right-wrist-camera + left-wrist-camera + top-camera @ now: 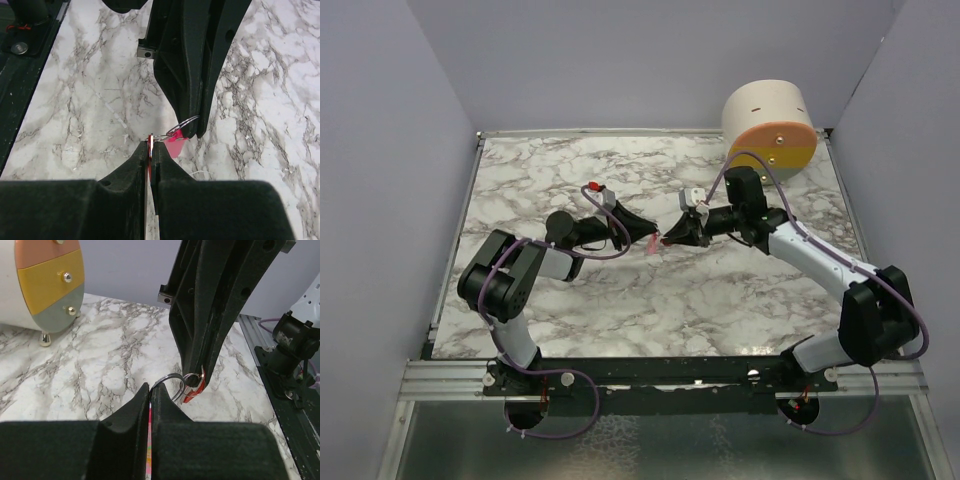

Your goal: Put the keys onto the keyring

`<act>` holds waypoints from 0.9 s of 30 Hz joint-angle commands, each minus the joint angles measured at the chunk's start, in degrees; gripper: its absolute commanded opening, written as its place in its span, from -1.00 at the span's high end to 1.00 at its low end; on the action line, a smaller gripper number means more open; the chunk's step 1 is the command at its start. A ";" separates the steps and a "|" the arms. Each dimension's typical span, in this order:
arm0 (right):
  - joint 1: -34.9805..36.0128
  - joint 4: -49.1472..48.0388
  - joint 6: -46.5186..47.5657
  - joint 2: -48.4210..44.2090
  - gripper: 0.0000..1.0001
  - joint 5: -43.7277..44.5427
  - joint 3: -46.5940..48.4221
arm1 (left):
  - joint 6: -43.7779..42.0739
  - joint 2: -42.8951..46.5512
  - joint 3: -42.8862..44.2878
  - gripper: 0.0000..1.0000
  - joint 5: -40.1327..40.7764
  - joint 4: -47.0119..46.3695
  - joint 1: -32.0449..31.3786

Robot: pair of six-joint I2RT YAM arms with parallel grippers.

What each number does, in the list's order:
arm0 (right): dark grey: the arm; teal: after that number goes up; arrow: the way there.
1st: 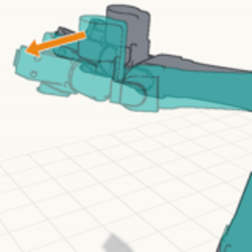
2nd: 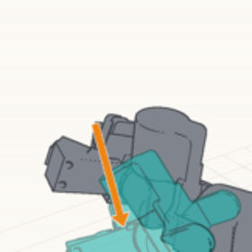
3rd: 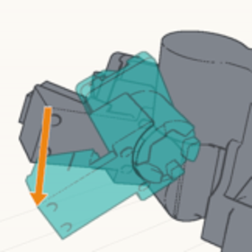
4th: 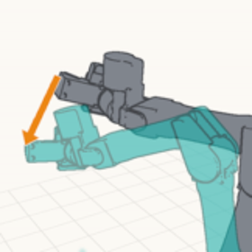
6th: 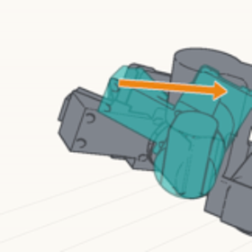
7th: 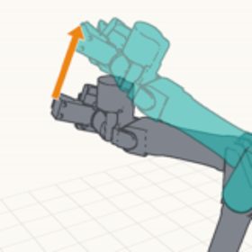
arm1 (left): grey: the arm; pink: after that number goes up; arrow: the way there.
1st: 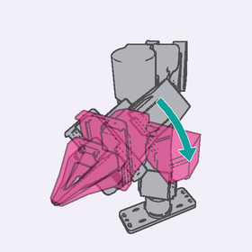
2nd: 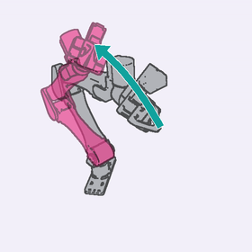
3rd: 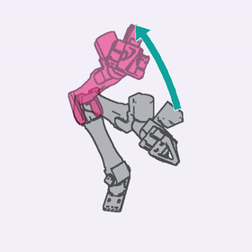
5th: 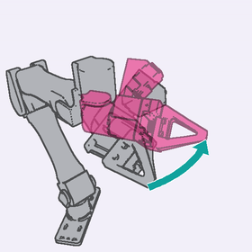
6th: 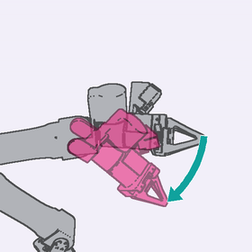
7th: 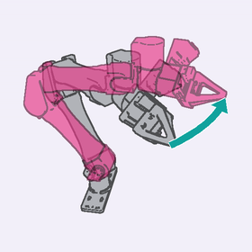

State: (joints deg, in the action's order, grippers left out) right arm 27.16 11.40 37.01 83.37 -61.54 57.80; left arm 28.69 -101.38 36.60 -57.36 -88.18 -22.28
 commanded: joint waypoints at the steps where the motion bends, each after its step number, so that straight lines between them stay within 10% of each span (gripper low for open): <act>1: 0.10 -3.45 -2.74 -1.65 0.99 1.82 -0.39 | 2.29 1.63 -0.81 1.00 4.28 -12.71 0.22; 27: 0.14 -16.66 -12.44 2.97 0.98 4.74 -3.47 | 13.20 7.95 -5.37 1.00 21.04 -12.89 -0.11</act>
State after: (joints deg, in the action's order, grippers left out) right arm 27.16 -1.43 27.92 84.99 -57.43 55.51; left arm 39.83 -95.46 30.68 -41.78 -88.20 -22.61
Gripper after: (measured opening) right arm 0.044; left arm 0.029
